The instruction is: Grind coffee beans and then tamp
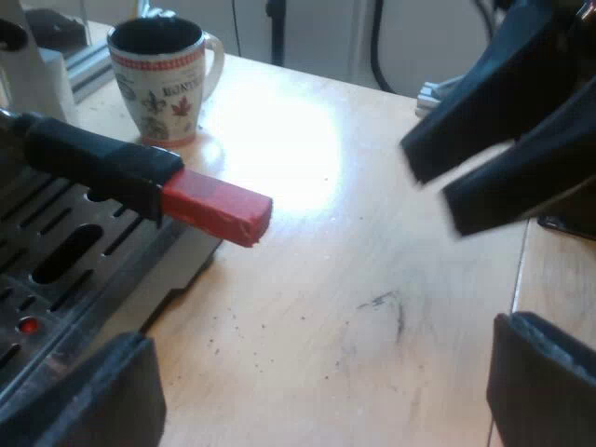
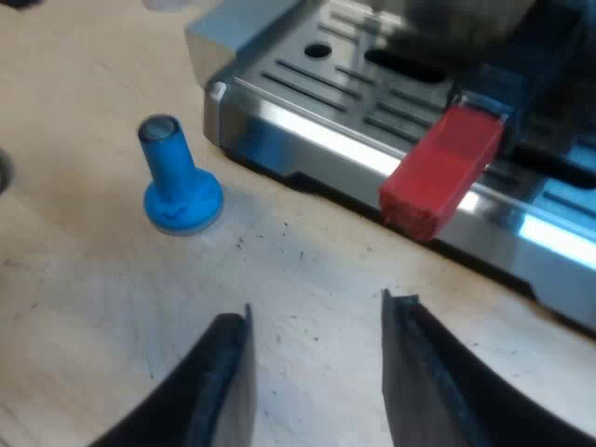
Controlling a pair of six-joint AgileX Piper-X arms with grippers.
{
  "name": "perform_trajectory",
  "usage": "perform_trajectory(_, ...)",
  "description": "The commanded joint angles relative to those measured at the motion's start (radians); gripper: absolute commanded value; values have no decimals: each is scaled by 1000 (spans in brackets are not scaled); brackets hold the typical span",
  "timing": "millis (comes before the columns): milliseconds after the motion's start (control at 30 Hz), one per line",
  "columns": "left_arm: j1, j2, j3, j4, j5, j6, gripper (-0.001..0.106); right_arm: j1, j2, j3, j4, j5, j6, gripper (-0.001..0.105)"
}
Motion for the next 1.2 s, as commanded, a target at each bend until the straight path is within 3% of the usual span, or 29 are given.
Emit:
perform_trajectory(33, -5, -3, -3, -4, 30, -1, 73, -1, 67, -4, -74, 58, 39, 35)
perform_trajectory(167, -5, -3, -3, -3, 33, -1, 73, -1, 161, -4, -152, 154, 78, 34)
perform_trajectory(267, -5, -3, -3, -3, 33, -1, 73, -3, 210, -4, -163, 192, 136, 27)
perform_trajectory(467, -5, -3, -3, -3, 33, -1, 73, -9, 280, -4, -170, 273, 140, 20)
perform_trajectory(767, -5, -3, -3, -3, 33, -1, 73, -102, 360, -4, -293, 272, 140, 20)
perform_trajectory(1200, -5, -3, -3, -3, 33, -1, 73, -151, 359, -4, -297, 272, 140, 20)
